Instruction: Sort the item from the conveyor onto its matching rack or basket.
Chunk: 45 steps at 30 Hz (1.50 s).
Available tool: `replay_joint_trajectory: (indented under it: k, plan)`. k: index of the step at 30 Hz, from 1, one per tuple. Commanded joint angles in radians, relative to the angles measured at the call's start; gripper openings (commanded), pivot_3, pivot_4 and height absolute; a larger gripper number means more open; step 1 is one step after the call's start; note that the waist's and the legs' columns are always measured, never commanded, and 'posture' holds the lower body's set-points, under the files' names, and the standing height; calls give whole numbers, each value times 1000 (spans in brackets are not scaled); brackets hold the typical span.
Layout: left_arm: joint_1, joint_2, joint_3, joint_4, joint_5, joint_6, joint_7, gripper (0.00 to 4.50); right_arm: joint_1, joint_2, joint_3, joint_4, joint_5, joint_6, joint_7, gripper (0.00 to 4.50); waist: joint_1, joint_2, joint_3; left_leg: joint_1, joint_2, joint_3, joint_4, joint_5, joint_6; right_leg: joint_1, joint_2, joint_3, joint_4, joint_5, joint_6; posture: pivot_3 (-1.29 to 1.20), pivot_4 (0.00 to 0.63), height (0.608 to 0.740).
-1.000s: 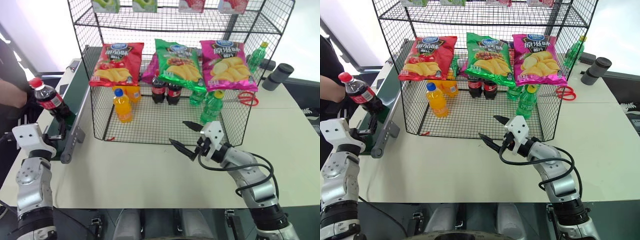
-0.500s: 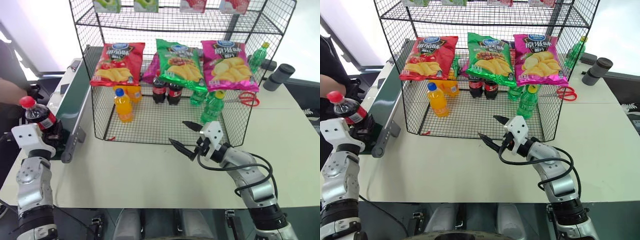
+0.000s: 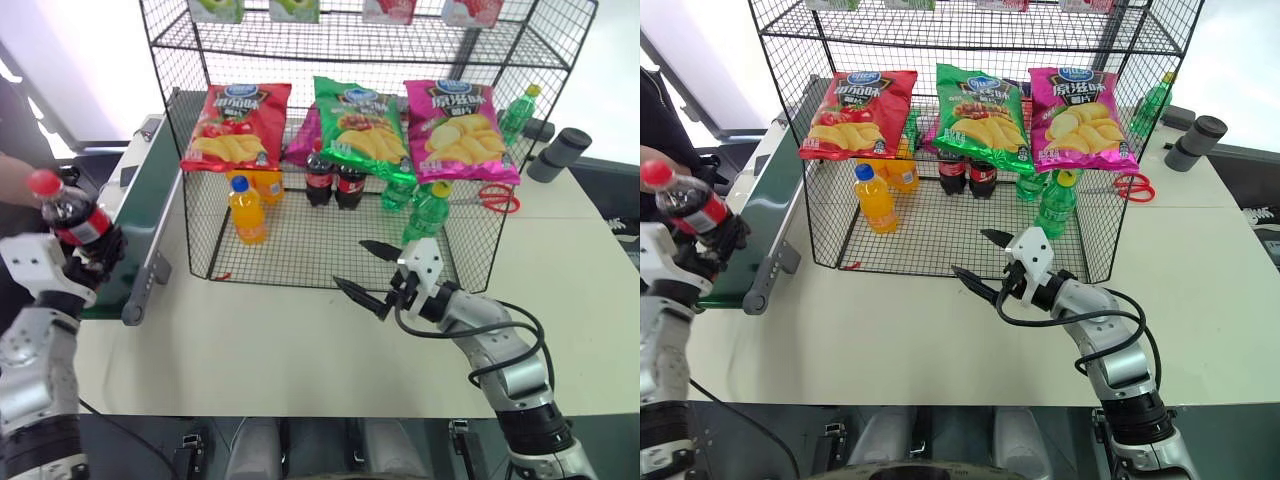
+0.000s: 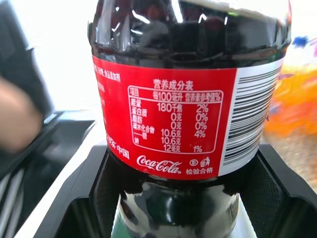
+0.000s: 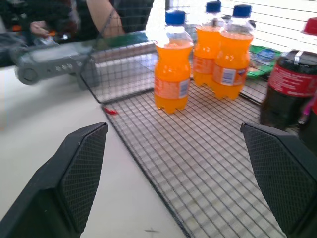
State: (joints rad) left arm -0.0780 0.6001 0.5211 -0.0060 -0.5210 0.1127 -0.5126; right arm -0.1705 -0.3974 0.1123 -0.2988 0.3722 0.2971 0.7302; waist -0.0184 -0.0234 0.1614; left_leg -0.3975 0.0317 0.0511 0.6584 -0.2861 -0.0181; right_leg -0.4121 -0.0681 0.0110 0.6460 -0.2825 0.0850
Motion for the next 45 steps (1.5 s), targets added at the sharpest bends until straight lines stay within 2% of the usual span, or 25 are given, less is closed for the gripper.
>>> replay_joint_trajectory:
  k: [1,4,7,11,15,22,30,35,39,40,41,42,45]
  plan:
    - [1,62,-57,-189,-108,95,-132,2812,-37,-8,-10,-102,88,68,25,4500,-1,1,0,0,0,0,0,0,0,0,0,0,0,0,0,0,150,740]
    - [21,86,-146,-297,-149,176,-206,2812,-57,-8,-6,-136,117,111,26,4500,-2,2,1,0,-1,0,-1,0,0,0,-2,0,-1,0,0,0,150,740]
    - [-6,73,-301,-354,-104,192,-270,2812,-77,4,9,-161,132,140,17,4500,-1,2,1,0,-2,0,-2,0,0,0,-2,0,-1,0,0,0,150,740]
    - [-91,-7,-460,-320,-26,148,-295,2812,-92,19,25,-179,143,166,5,4500,0,3,1,0,-2,0,-2,0,0,-1,-1,0,0,0,0,0,150,740]
    - [-152,-68,-559,-256,42,95,-354,2812,-93,29,38,-196,144,181,-11,4500,2,3,1,-1,-2,0,-1,1,0,-1,0,-1,0,2,3,0,150,740]
    - [-229,-131,-651,-168,96,27,-455,2812,-85,40,39,-217,147,199,-45,4500,5,3,1,-3,0,-1,4,0,1,-1,5,-1,2,2,4,0,150,740]
    - [-265,-169,-687,-116,134,-29,-511,2812,-77,44,39,-225,160,216,-64,4500,6,3,1,-4,0,-1,7,0,2,-1,9,-2,2,3,5,0,150,740]
    - [-270,-177,-679,-107,142,-29,-507,2812,-75,39,36,-219,166,219,-67,3031,5,3,1,-5,0,-2,7,0,2,-1,10,-3,2,3,6,0,150,740]
    - [-267,-175,-665,-116,107,35,-499,2812,-85,46,36,-205,147,201,-76,3031,6,3,1,-5,0,-2,7,0,2,-1,11,-3,3,3,6,0,150,740]
    - [-264,-174,-659,-118,100,52,-491,3843,-88,50,34,-199,142,194,-80,3031,6,3,1,-5,0,-2,7,0,2,-1,11,-3,3,3,6,0,150,740]
    - [-259,-171,-654,-117,109,49,-482,4214,-92,54,32,-189,132,183,-88,3031,5,3,1,-5,0,-2,7,0,2,-1,11,-3,3,3,6,0,150,740]
    - [-251,-169,-648,-113,128,34,-466,4366,-97,58,28,-178,121,172,-96,3031,5,3,1,-5,0,-2,7,0,2,-1,11,-3,3,3,6,0,150,740]
    - [-214,-160,-622,-92,166,1,-420,4366,-108,73,18,-135,72,130,-127,3031,4,3,1,-5,0,-2,7,0,2,-1,11,-3,3,3,6,0,150,740]
